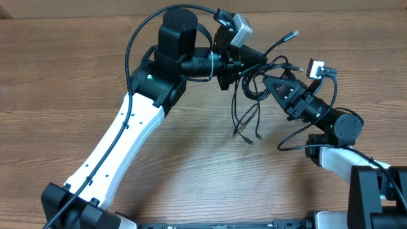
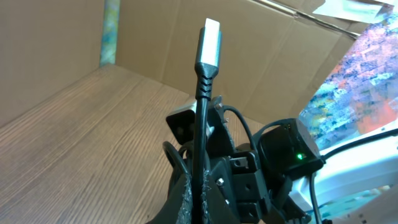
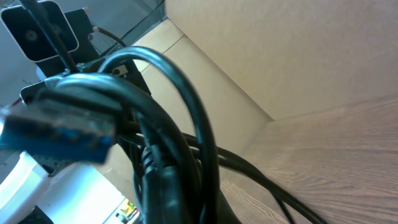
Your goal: Untangle cables
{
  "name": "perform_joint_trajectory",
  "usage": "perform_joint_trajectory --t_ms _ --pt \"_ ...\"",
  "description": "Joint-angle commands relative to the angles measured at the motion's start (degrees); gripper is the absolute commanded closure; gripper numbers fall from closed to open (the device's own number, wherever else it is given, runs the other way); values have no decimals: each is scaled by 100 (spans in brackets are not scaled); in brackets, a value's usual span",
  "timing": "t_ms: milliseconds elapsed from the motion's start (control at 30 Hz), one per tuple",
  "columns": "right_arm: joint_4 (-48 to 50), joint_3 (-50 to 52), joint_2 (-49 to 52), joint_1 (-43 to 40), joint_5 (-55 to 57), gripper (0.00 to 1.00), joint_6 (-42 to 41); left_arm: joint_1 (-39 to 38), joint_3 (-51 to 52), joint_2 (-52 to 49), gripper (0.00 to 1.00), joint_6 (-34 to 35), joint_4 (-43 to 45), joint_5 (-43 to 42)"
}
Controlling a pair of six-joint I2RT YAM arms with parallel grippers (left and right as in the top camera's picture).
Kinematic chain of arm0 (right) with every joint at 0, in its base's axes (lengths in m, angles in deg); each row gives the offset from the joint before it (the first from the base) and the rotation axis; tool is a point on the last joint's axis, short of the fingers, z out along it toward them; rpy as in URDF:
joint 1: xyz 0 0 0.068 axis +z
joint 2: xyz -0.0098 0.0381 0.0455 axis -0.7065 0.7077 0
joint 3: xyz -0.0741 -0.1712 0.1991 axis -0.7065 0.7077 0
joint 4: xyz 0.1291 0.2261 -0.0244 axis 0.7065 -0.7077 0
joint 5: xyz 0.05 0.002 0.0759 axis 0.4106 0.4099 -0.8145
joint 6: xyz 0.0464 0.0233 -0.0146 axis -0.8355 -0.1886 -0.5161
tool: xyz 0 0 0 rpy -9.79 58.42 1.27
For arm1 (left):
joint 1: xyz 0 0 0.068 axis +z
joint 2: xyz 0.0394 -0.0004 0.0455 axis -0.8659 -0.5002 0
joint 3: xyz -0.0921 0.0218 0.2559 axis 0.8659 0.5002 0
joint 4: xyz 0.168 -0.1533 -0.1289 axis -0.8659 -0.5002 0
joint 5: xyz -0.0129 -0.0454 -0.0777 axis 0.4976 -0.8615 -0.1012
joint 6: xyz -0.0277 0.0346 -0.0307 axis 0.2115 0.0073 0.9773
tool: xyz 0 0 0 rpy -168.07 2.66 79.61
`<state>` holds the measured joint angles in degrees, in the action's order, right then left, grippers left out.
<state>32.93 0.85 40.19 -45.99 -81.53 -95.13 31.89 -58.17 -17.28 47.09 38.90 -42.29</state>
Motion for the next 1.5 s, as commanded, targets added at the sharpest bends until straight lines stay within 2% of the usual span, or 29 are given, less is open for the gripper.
perform_joint_trajectory --t_ms 0,200,333,467,567,633,700,733,767,1000,1233,1467 --pt "304 -55 -9 35 74 96 -4 -42 -170 -9 96 33 63 -33" --pt "302 -55 -9 35 72 96 -4 -15 -168 -11 96 -13 39 101" --pt "304 -55 -9 33 70 96 -4 63 -170 -9 86 -105 -136 214" --pt "302 -55 -9 33 70 96 -4 173 -170 -9 80 -337 -726 800" --pt "302 -52 -9 33 72 96 -4 238 -168 -11 61 -341 -1187 1215" --pt "304 -55 -9 33 72 96 -4 299 -170 -11 37 -407 -1397 1335" --pt "304 -55 -9 33 72 96 -4 376 -170 -11 20 -468 -1528 1355" --pt "304 -55 -9 33 72 96 -4 409 -168 -11 14 -463 -1576 1366" --pt "304 -55 -9 33 72 96 -4 433 -170 -11 12 -466 -1615 1368" --pt "304 -55 -9 33 72 96 -2 442 -170 -11 13 -632 -1589 1185" --pt "293 -55 -9 33 70 96 -2 433 -170 -11 17 -1655 -1615 232" --pt "291 -55 -9 33 70 96 -2 260 -170 -11 16 -2636 -1631 190"
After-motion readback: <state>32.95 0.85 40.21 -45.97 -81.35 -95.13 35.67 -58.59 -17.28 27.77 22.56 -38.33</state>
